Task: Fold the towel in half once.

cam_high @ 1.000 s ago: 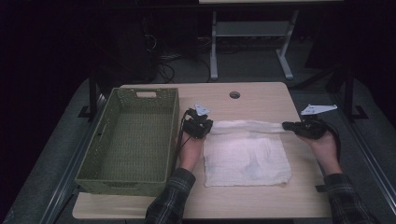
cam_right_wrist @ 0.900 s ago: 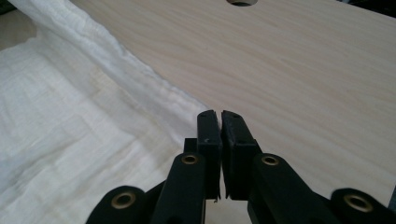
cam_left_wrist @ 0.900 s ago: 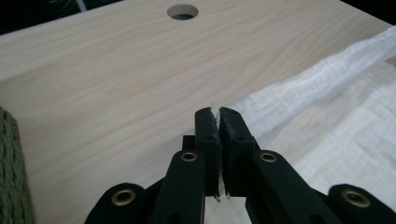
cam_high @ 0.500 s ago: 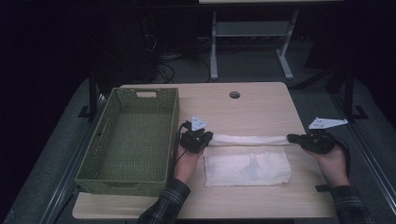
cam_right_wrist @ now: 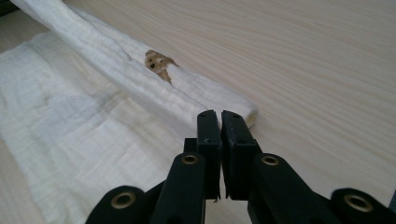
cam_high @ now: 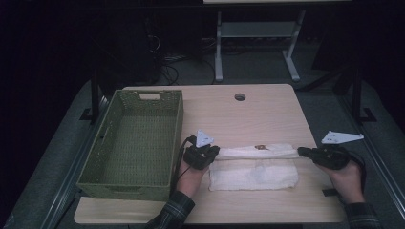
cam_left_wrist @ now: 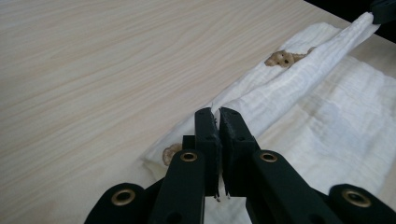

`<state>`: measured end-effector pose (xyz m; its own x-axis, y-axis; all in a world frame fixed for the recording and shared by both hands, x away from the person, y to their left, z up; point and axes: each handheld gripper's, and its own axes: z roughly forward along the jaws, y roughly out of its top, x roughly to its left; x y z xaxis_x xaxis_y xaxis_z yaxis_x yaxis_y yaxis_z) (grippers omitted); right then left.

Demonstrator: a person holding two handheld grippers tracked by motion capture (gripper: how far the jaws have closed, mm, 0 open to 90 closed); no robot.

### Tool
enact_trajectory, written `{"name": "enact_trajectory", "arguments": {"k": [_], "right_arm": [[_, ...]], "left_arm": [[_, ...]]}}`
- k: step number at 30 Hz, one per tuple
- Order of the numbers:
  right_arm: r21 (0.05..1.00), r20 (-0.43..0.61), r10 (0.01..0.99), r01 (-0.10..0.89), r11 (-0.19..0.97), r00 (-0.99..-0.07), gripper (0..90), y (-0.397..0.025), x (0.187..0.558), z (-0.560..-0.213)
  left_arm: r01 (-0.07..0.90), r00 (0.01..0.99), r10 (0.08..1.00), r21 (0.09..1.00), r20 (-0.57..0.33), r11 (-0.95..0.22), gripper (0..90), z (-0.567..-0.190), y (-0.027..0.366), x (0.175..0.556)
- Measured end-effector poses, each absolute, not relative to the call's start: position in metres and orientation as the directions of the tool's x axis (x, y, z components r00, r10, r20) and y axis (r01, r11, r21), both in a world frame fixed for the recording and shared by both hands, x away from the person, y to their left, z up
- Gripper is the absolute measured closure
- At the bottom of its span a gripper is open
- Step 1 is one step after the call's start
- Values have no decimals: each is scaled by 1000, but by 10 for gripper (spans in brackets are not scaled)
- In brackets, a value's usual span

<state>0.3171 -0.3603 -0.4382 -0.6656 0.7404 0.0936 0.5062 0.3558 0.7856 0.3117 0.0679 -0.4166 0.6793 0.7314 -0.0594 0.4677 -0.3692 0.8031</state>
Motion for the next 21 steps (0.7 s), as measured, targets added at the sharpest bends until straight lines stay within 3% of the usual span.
{"name": "enact_trajectory", "arguments": {"k": [21], "right_arm": [[764,100,704,508,398,-703,863,-355,270,-450]], "left_arm": [[468,676,736,750,36,-467,861,-431,61,268]]}}
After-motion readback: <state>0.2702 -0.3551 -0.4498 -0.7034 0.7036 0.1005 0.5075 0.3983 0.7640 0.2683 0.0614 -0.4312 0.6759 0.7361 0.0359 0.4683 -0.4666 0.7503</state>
